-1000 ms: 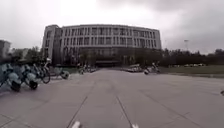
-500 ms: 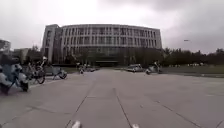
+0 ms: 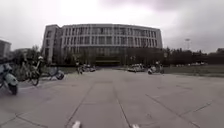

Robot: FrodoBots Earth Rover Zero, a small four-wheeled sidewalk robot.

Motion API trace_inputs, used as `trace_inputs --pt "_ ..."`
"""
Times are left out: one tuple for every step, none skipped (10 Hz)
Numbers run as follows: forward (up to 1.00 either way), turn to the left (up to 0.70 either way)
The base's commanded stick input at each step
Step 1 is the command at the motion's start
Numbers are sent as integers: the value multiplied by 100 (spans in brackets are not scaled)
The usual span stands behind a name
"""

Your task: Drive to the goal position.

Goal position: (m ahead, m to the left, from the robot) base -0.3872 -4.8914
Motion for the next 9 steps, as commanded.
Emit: trace_inputs --pt "70 0" --pt "70 0" --pt "70 0" --pt "70 0" --pt "70 0" --pt "70 0" --pt "70 0" --pt "70 0" --pt "70 0"
